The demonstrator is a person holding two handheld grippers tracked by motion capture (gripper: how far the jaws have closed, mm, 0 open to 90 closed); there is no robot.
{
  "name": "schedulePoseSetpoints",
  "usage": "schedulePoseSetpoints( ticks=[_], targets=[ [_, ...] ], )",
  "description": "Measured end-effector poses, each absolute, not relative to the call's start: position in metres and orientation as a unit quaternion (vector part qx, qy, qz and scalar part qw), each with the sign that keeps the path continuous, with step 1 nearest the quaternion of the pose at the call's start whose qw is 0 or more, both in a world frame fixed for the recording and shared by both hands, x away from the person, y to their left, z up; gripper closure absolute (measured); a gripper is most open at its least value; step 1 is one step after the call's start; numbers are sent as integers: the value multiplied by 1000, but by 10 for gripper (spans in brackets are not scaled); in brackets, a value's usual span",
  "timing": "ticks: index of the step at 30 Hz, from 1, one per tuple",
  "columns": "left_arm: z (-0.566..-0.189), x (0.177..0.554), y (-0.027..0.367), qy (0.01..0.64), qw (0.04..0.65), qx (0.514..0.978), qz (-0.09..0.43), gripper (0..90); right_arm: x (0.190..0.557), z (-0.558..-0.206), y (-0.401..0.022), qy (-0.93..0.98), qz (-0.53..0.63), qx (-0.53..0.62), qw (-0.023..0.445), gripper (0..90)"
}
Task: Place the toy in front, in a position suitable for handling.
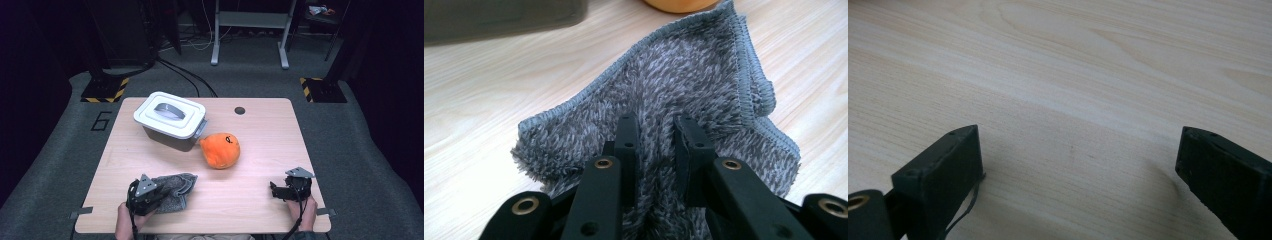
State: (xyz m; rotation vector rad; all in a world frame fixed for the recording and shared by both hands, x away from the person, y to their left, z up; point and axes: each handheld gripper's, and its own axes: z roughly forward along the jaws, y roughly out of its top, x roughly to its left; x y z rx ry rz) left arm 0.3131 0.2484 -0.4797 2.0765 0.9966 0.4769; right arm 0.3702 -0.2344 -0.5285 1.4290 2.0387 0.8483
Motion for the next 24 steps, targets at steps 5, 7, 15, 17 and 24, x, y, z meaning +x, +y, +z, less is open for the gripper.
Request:
schedulePoseSetpoints(
  ticks=[5, 7, 15, 17, 24],
  targets=[
    [-479, 316, 241, 384, 390, 817, 181, 747, 370, -528, -234, 750, 312, 526, 253, 39],
    [-477, 317, 233, 373, 392, 822, 179, 747, 370, -528, -234, 750, 312, 526, 253, 39],
    [-474, 321, 214, 351, 401, 829, 169, 747, 370, -529, -234, 750, 313, 526, 252, 40],
    [-474, 322, 208, 347, 404, 830, 164, 747, 370, -529, -234, 750, 312, 525, 253, 40],
    [-474, 325, 189, 326, 408, 839, 152, 746, 370, -528, -234, 750, 312, 526, 254, 40]
  ],
)
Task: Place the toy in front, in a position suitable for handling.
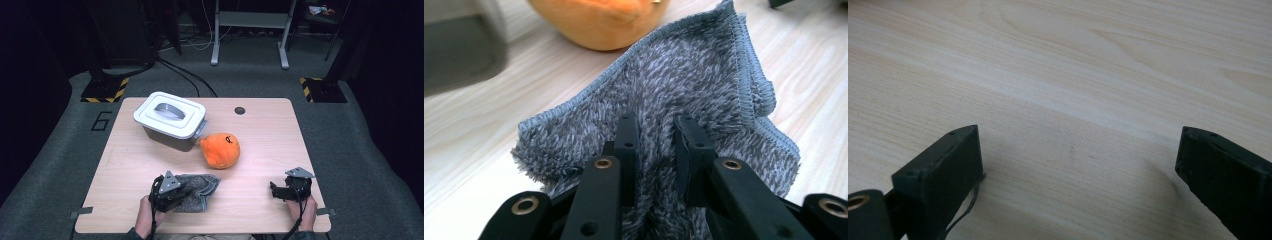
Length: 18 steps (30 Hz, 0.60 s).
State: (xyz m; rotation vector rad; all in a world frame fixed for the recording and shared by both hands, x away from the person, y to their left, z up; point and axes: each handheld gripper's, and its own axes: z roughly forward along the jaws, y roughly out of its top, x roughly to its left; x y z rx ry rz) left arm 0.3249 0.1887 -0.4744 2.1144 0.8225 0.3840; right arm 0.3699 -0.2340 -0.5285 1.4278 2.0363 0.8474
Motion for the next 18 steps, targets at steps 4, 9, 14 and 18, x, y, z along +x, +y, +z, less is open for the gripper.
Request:
schedulePoseSetpoints(
  ticks=[4, 9, 14, 18],
  targets=[
    [-474, 327, 176, 308, 405, 848, 147, 745, 370, -528, -234, 750, 312, 526, 254, 40],
    [-476, 330, 157, 288, 406, 857, 135, 744, 370, -529, -234, 750, 312, 526, 254, 41],
    [-478, 333, 143, 277, 408, 861, 123, 743, 370, -529, -234, 750, 312, 526, 254, 41],
    [-480, 334, 131, 268, 408, 864, 120, 742, 370, -528, -234, 750, 312, 526, 254, 41]
  ],
)
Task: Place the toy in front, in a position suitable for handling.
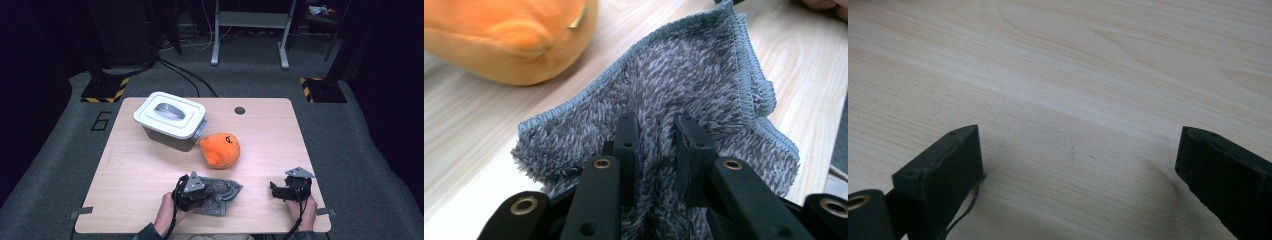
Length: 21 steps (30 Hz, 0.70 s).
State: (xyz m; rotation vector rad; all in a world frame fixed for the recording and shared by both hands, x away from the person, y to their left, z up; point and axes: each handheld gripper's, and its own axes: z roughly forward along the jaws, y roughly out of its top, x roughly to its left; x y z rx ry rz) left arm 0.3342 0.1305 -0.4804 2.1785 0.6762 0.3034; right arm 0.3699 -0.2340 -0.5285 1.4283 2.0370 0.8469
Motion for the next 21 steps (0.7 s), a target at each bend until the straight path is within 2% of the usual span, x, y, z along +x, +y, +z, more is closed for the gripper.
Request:
schedulePoseSetpoints(
  ticks=[16, 18, 21],
  targets=[
    [-499, 350, 80, 241, 389, 884, 90, 704, 370, -528, -234, 750, 312, 525, 253, 41],
    [-505, 351, 76, 242, 382, 888, 84, 679, 370, -528, -234, 750, 312, 525, 253, 41],
    [-509, 354, 74, 244, 372, 893, 73, 594, 370, -528, -234, 750, 312, 525, 252, 41]
  ],
)
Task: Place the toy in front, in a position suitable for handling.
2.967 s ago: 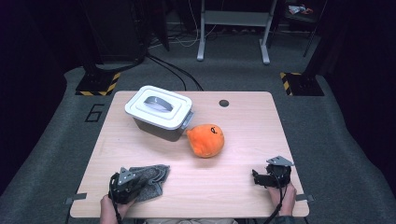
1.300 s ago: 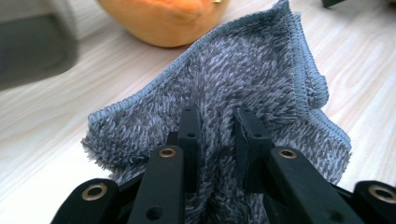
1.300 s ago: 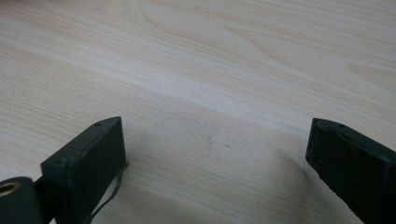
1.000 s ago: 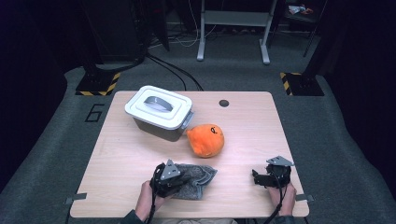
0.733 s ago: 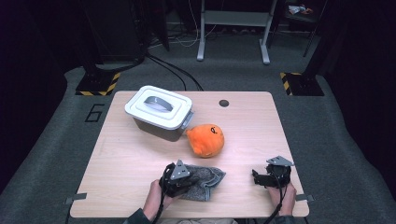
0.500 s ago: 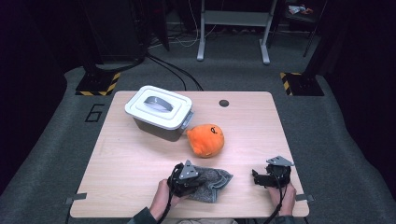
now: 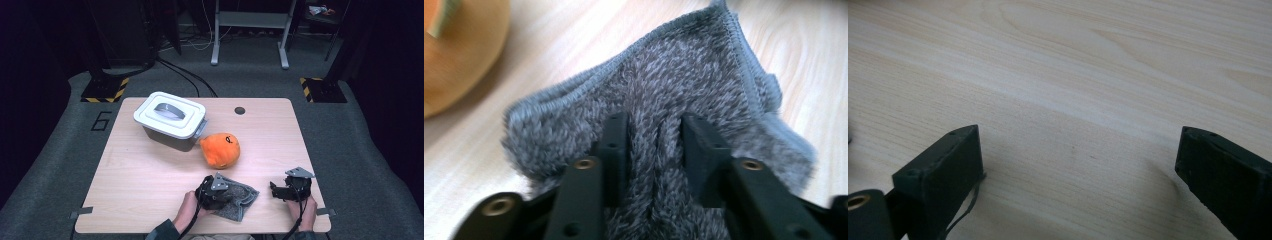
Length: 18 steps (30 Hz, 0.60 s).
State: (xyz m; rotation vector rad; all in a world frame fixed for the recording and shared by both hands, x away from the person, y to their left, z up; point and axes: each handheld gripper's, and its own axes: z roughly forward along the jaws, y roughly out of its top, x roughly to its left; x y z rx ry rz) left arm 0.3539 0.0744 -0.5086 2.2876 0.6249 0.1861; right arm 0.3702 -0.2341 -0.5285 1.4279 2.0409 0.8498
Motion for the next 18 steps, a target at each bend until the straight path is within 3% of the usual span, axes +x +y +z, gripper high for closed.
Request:
schedulePoseSetpoints(
  ticks=[7, 18],
  targets=[
    [-499, 354, 80, 247, 381, 888, 72, 356, 371, -528, -235, 752, 313, 525, 249, 42],
    [-476, 339, 106, 255, 394, 879, 86, 177, 371, -529, -235, 751, 313, 525, 249, 41]
  ],
)
